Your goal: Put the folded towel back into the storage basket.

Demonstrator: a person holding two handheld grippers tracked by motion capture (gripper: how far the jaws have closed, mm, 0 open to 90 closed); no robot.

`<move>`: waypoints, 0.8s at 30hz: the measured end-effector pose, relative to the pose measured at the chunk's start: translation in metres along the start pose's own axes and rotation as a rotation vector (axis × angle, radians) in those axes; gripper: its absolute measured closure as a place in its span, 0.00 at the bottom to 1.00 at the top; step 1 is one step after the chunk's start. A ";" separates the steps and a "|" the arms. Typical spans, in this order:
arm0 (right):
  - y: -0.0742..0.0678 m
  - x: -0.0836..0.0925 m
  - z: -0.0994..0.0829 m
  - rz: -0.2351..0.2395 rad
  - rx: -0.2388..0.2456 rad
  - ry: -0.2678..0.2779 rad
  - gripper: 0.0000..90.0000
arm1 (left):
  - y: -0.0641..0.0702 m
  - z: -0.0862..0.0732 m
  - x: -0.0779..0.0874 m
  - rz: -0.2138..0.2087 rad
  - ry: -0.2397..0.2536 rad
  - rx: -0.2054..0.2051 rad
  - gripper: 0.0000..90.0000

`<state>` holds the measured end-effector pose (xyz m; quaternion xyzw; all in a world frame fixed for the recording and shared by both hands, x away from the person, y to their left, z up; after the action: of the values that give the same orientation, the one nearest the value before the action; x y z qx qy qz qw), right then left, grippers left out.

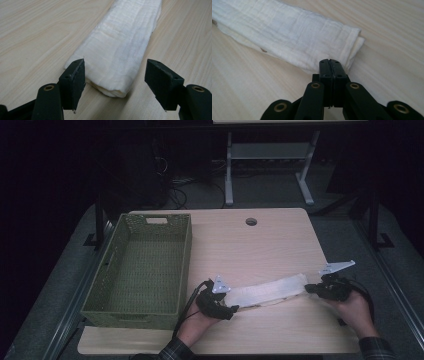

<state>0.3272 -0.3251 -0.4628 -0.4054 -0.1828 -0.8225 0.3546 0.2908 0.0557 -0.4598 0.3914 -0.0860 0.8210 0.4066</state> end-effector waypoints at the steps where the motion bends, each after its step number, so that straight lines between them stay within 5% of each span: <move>1: 0.002 -0.002 0.003 0.001 -0.001 0.000 0.98 | 0.000 0.000 0.000 0.001 0.001 0.002 0.35; 9: 0.014 -0.015 0.019 0.003 -0.004 0.003 0.98 | 0.000 -0.001 0.001 -0.002 0.005 0.003 0.34; 24: 0.034 -0.054 0.072 -0.003 0.062 -0.014 0.99 | -0.001 0.002 0.005 -0.016 0.039 0.024 0.31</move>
<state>0.4137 -0.2822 -0.4622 -0.3999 -0.2112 -0.8141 0.3644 0.2912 0.0583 -0.4553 0.3809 -0.0653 0.8261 0.4101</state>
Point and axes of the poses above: each handheld gripper's, and its own axes: x roughly backward along the jaws, z roughly out of its top, y roughly to its right, the point moved 1 cm from there along -x, roughly forward along the jaws, and after that the axes turned 8 degrees about x, right-handed, at the moved point
